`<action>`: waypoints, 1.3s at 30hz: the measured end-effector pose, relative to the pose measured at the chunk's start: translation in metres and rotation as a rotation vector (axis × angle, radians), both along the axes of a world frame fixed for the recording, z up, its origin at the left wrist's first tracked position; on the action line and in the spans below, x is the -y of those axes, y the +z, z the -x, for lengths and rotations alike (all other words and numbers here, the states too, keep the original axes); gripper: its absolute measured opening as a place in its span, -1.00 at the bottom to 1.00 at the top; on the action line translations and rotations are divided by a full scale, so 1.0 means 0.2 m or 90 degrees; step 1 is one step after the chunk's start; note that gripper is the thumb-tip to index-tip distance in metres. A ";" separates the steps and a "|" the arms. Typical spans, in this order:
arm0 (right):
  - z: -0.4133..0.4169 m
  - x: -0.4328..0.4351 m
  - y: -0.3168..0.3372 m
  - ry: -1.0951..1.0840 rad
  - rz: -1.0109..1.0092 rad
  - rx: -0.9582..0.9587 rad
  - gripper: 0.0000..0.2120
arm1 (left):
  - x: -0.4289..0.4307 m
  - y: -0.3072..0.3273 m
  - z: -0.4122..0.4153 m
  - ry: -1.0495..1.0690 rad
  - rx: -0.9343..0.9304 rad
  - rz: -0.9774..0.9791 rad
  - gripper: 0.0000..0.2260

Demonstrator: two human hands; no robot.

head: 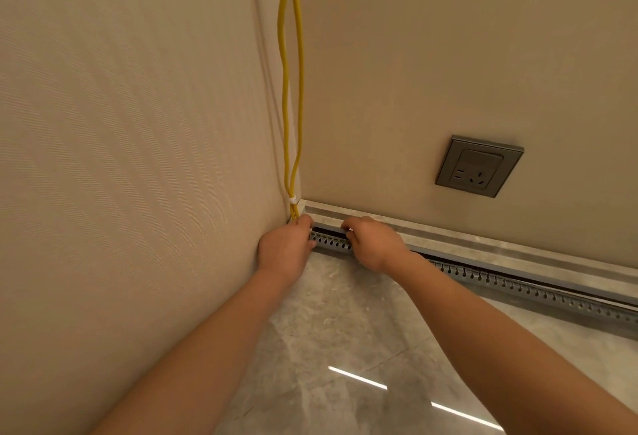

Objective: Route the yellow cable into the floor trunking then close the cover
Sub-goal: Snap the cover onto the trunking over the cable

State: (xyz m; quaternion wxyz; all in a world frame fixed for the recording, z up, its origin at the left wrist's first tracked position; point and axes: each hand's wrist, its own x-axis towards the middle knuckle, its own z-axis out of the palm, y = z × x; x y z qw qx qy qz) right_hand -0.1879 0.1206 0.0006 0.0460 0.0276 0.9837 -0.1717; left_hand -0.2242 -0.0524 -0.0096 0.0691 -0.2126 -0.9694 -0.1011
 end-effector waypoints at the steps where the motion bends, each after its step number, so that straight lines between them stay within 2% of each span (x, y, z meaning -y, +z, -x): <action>1: 0.00 0.00 0.00 0.002 0.000 0.005 -0.74 | 0.00 0.01 0.00 0.000 0.005 -0.003 -0.78; 3: -0.01 0.00 0.00 0.004 0.000 0.014 -0.75 | 0.00 0.02 0.00 -0.013 0.013 0.012 -0.77; 8: -0.02 -0.01 0.00 -0.006 0.018 0.012 -0.70 | -0.02 0.04 0.00 -0.051 -0.013 0.151 -0.76; 14: -0.02 -0.01 0.04 0.013 -0.022 0.026 -0.66 | -0.01 0.04 -0.03 -0.055 -0.036 0.213 -0.82; 20: -0.07 0.02 0.03 0.080 -0.067 0.075 -0.70 | 0.00 0.03 -0.02 -0.072 -0.046 0.190 -0.81; 24: -0.07 0.01 0.05 0.071 -0.076 0.051 -0.75 | 0.01 0.03 -0.01 -0.045 -0.027 0.109 -0.82; 28: -0.06 0.00 0.07 0.093 -0.083 0.061 -0.76 | 0.00 0.03 0.00 -0.027 -0.036 0.072 -0.66; 31: -0.07 0.00 0.09 0.112 -0.098 0.074 -0.74 | -0.01 0.03 0.01 -0.038 -0.038 0.096 -0.63; 39: -0.09 0.03 0.08 0.136 -0.137 0.077 -0.72 | -0.02 0.05 0.01 -0.111 -0.057 0.231 -0.87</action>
